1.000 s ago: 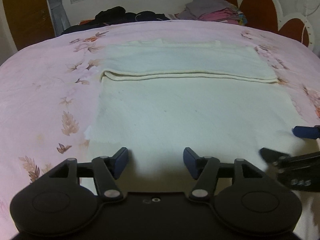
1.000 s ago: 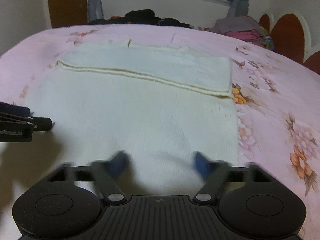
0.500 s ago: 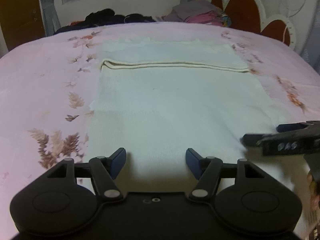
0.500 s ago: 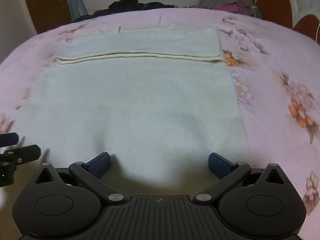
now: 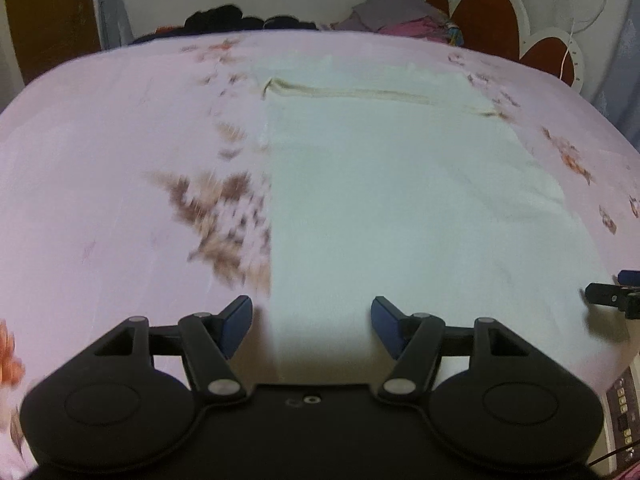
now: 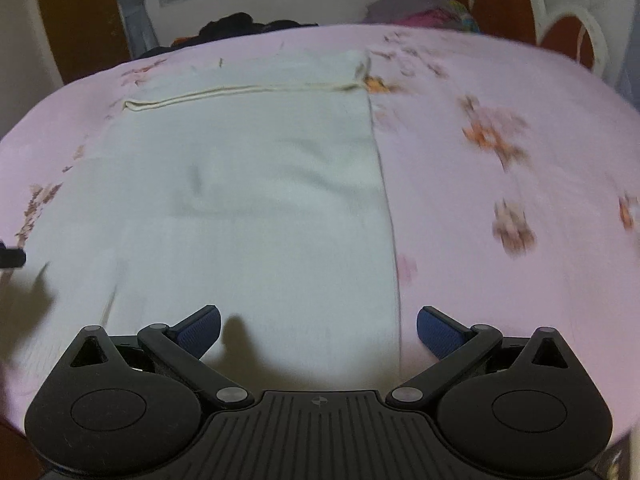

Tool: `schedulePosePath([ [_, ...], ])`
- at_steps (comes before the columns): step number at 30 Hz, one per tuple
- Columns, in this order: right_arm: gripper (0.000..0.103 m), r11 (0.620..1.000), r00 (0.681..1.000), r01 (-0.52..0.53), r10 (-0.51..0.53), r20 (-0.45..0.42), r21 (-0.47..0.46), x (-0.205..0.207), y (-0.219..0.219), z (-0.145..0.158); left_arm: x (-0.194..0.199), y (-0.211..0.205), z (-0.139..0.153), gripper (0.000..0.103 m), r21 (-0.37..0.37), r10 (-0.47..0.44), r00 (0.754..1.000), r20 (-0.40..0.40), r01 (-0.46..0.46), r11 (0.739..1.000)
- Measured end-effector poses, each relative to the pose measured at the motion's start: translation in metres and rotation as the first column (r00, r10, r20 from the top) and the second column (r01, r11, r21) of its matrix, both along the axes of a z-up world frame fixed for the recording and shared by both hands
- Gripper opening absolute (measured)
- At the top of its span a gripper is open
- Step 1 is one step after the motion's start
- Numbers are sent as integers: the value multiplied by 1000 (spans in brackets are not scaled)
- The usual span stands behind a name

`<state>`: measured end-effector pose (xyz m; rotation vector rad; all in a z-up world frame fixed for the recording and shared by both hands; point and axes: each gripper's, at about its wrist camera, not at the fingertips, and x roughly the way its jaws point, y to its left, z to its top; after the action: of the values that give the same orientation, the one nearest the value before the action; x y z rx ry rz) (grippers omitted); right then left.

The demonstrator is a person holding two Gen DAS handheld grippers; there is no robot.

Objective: Fold small clothes
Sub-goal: 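Grasp the sweater hem with the left tool while the right tool grasps beside it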

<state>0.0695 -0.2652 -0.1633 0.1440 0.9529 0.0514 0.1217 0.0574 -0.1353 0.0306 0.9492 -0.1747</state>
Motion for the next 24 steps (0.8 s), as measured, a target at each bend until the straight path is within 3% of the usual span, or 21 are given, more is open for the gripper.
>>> schedulePosePath([
  [6,101,1000,1000,30,-30,-3,-4,-26,5,-1,-23,15,-15,55,-41,-6,999,-40,4,999],
  [8,72,1000,1000,26,-26,-10,13,-28,6,-1,-26,16,-16,52,-58,-8,999,-36,6,998],
  [12,57,999,999,38,-38,-10,36,-32,4,1,-29,18,-17,34,-105,-20,998,-57,14,994],
  [14,34,998,999,39,-38,-19,54,-34,3,2,-30,18,-19,19,-132,-32,997,-76,22,991],
  [17,21,996,999,41,-39,-31,80,-35,0,2,-28,18,-21,9,-185,-33,993,-112,12,983],
  [24,9,991,999,37,-33,-33,129,-35,-5,10,-20,17,-12,7,-245,-53,994,-100,27,969],
])
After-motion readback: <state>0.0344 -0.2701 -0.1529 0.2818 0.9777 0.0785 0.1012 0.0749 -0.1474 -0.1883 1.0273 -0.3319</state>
